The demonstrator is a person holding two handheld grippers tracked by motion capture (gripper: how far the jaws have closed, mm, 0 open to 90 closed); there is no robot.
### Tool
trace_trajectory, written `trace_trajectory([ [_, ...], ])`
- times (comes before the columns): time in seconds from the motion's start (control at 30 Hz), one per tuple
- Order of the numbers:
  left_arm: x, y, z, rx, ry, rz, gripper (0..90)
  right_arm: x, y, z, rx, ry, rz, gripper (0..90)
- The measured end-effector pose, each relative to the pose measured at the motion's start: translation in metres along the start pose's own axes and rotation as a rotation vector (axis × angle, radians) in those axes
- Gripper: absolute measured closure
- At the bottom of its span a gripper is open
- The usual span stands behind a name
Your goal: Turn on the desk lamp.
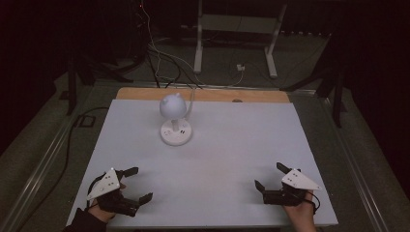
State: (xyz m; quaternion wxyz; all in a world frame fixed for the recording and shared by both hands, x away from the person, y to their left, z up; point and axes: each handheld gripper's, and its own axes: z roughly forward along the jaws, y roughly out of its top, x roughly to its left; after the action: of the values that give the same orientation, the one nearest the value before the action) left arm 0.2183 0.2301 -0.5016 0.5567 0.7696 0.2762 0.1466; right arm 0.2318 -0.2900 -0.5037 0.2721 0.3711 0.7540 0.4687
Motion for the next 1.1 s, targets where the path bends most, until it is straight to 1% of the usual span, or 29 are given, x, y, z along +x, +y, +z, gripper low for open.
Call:
trace_trajectory([
  [0.1, 0.0001, 0.0003, -0.0002, 0.003, -0.003, -0.003, 0.2, 0.0008, 0.0003, 0.0004, 0.004, 0.005, -0.005, 0.0],
  [0.2, 0.0, 0.0003, -0.0006, 0.006, -0.005, -0.004, 0.3, 0.0018, 0.0004, 0.0005, -0.001, 0.015, 0.003, 0.0],
  [0.33, -0.0002, 0.0007, -0.0008, 0.005, -0.008, -0.006, 0.3, 0.0025, 0.0003, 0.0007, 0.003, 0.011, -0.007, 0.0],
  [0.4, -0.0007, 0.0002, -0.0011, 0.007, -0.008, -0.003, 0.3, 0.0017, 0.0006, 0.0009, 0.0, 0.01, 0.003, 0.0],
  [0.53, -0.0003, 0.0005, -0.0012, 0.006, -0.012, -0.012, 0.3, 0.0024, 0.0007, -0.0007, -0.007, 0.007, -0.001, 0.0],
  [0.57, -0.0008, 0.0006, -0.0011, 0.015, -0.014, -0.01, 0.3, 0.0028, 0.001, -0.0011, -0.008, 0.007, 0.001, 0.0],
  [0.67, -0.0008, 0.0008, -0.001, 0.017, -0.015, -0.009, 0.3, 0.0031, 0.0014, -0.0015, -0.008, -0.001, -0.01, 0.0],
  [0.73, -0.0002, 0.0002, -0.0002, 0.032, -0.014, -0.015, 0.2, 0.0023, 0.0006, -0.0006, -0.005, 0.002, -0.003, 0.0],
  [0.97, -0.0006, 0.0013, -0.0013, 0.031, -0.011, -0.011, 0.3, 0.0022, 0.0005, -0.0007, -0.002, 0.0, 0.004, 0.0],
  [1.1, -0.0011, 0.0029, -0.0015, 0.029, -0.016, -0.016, 0.3, 0.0026, 0.0011, -0.0015, -0.008, -0.001, 0.009, 0.0],
])
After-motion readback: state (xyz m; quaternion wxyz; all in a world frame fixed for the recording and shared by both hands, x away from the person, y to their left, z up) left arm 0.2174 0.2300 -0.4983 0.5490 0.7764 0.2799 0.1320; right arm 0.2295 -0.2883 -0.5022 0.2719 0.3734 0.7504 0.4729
